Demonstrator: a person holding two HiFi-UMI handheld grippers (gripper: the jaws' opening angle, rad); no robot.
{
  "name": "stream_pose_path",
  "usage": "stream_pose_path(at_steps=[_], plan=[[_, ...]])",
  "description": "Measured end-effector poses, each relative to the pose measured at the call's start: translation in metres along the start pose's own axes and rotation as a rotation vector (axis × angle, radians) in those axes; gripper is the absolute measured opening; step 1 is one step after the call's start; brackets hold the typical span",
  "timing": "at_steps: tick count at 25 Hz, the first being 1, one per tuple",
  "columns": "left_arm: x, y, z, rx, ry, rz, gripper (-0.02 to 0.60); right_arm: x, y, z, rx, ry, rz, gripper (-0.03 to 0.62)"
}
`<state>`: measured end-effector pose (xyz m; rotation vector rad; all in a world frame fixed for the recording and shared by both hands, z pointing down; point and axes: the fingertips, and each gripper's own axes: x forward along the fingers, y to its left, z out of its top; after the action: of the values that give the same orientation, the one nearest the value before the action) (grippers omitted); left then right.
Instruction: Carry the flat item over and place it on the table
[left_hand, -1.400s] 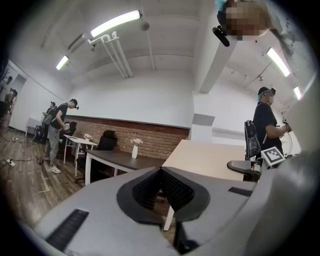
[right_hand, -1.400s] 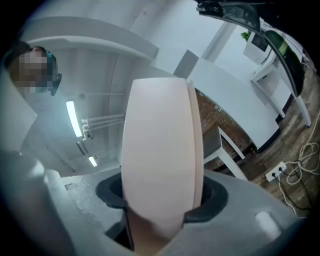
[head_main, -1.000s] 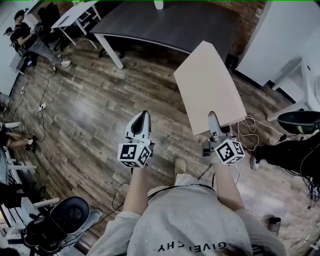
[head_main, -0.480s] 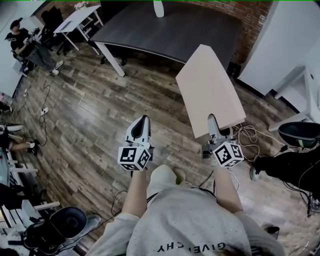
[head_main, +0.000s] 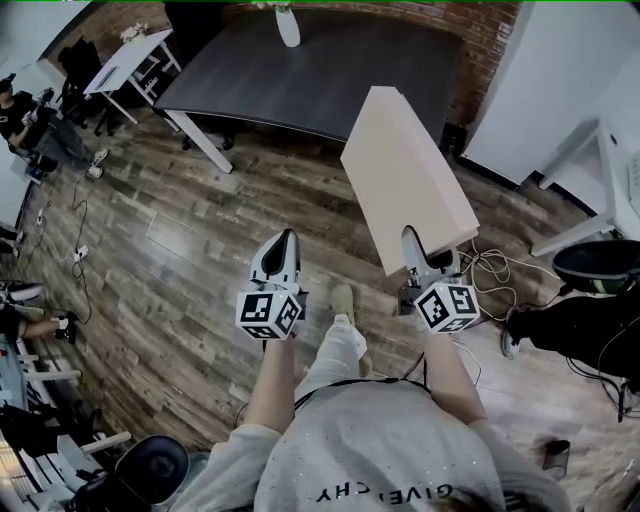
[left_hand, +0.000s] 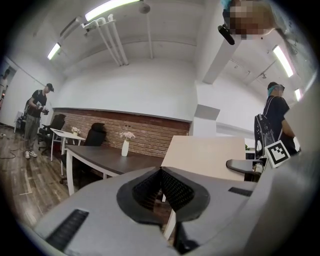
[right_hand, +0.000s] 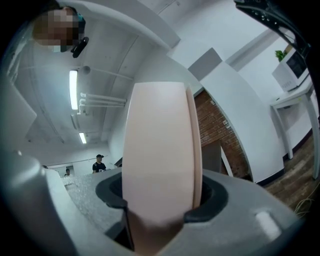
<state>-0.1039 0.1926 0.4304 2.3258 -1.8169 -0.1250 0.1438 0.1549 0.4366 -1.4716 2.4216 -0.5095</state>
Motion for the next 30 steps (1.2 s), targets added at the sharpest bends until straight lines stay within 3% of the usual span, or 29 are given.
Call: stream_pose_path(at_steps=[6,14,30], plan=[[0.061,0.010,0.007,-0.003,0.010,-0.042,-0.002,0.045,-0.011,0.006,-0.009,0.009,-0.005,0.270],[0.136,0.030,0.016,0.069,0.054,-0.122,-0.002,0.113,-0.024,0.009,0.011,0.005,-0.043,0.270],[0.250,0.116,0.018,0.001,0.054,-0.149,-0.002,0.251,-0.037,-0.001,0.094,-0.009,-0.091,0.270]])
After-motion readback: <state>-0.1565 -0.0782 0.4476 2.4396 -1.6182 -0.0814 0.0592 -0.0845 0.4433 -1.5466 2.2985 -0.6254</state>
